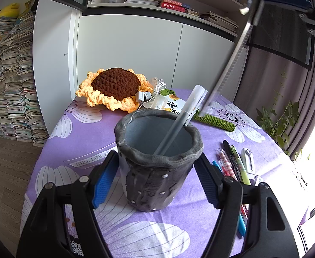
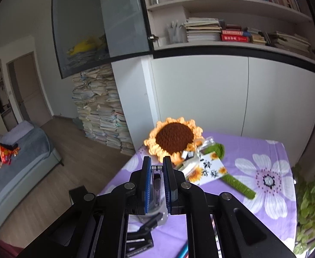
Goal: Organize stationery
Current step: 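Insert the black pen into the cup and release it, then move the right gripper back over the pens and grasp the blue pen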
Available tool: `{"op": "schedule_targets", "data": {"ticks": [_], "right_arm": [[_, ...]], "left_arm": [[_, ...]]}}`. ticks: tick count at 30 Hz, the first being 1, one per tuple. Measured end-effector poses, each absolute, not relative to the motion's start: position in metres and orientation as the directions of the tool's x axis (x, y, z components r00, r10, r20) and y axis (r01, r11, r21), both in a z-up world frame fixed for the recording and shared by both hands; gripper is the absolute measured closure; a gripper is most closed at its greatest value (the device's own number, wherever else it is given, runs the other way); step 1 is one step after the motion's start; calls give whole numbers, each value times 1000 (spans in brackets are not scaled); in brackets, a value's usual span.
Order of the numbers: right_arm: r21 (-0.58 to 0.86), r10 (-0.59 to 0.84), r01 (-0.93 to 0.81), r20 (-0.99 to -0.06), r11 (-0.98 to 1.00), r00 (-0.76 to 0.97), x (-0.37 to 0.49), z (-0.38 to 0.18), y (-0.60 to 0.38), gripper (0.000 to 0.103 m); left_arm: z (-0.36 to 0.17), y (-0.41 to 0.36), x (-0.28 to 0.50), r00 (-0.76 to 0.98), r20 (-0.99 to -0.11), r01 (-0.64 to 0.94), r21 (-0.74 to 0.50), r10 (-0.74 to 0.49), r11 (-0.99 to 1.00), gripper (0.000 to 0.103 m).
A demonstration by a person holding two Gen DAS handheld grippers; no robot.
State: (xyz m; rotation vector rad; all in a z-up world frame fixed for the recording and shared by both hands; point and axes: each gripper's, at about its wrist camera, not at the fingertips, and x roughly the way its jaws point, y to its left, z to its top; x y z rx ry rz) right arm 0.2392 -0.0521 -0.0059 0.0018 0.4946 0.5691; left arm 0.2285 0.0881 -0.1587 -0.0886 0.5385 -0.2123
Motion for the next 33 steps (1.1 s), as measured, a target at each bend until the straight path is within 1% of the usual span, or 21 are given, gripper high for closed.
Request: {"op": "schedule_targets", "data": {"ticks": [4, 11, 19, 25, 30, 31, 33], "right_arm": [[168, 549, -539, -459, 825, 698, 250, -14, -44, 91], [167, 518, -527, -571, 833, 637, 268, -55, -32, 91], [212, 511, -513, -652, 832, 560, 278, -88, -29, 91], [222, 510, -508, -666, 832, 545, 278, -93, -32, 91], [242, 508, -474, -631, 847, 586, 274, -83, -56, 91], [232, 490, -457, -634, 859, 599, 276, -83, -61, 91], [199, 428, -412, -683, 889, 592, 284, -92, -69, 91]], "left_arm": [[-159, 89, 229, 837, -499, 177, -139, -223, 974, 32], [-159, 89, 229, 837, -499, 177, -139, -224, 974, 32], [-159, 89, 229, 837, -499, 177, -139, -223, 974, 32], [-159, 88, 229, 837, -499, 177, -140, -224, 974, 32], [-159, 88, 229, 837, -499, 177, -140, -224, 974, 32], [-159, 88, 229, 837, -499, 177, -140, -224, 974, 32], [-159, 88, 229, 837, -499, 177, -140, -224, 974, 32]]}}
